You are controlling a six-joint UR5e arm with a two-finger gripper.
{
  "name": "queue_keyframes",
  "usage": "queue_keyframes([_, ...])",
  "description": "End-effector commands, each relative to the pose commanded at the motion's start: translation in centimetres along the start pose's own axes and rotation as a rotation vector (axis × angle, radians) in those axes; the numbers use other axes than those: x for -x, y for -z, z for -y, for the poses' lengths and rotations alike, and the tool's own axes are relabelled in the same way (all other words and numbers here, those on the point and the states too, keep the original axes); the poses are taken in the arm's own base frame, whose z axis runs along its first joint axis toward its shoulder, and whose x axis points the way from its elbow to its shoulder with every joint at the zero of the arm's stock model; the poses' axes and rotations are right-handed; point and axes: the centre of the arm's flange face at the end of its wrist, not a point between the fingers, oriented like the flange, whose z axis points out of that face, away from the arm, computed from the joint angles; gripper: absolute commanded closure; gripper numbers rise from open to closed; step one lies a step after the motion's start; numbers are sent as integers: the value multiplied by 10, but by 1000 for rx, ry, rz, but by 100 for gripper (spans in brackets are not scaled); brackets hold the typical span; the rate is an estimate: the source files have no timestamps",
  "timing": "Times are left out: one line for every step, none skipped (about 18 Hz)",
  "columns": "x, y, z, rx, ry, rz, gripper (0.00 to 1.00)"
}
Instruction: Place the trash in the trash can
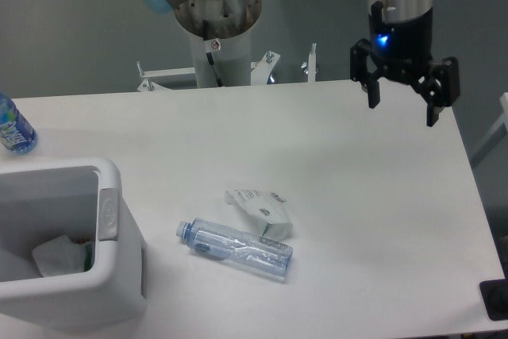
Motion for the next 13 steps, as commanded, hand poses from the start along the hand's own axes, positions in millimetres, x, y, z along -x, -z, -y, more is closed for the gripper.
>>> queue_keyframes([-1,-1,0,0,2,-1,0])
queue_keyframes([-2,-3,-1,1,2,-3,0])
queue_keyframes([-3,-4,-1,1,0,-6,0])
queue_keyframes([-3,-4,-1,0,0,-6,0])
queue_keyframes([-3,-5,0,-3,2,-8,0])
queue_keyframes([-5,-7,0,-5,1,-12,0])
queue_keyframes([-8,-12,0,-6,1,-21,0])
queue_keyframes([-13,-18,-2,-2,3,-30,0])
queue_keyframes([-19,-19,-3,2,3,-32,0])
queue_keyframes([-24,-22,-3,3,4,-43,0])
queue_keyframes([-29,-26,-4,5,6,-52,0])
queue_keyframes([-34,-28,-4,6,17,-61,0])
queue_keyframes([-40,-33,-2,7,50,-76,0])
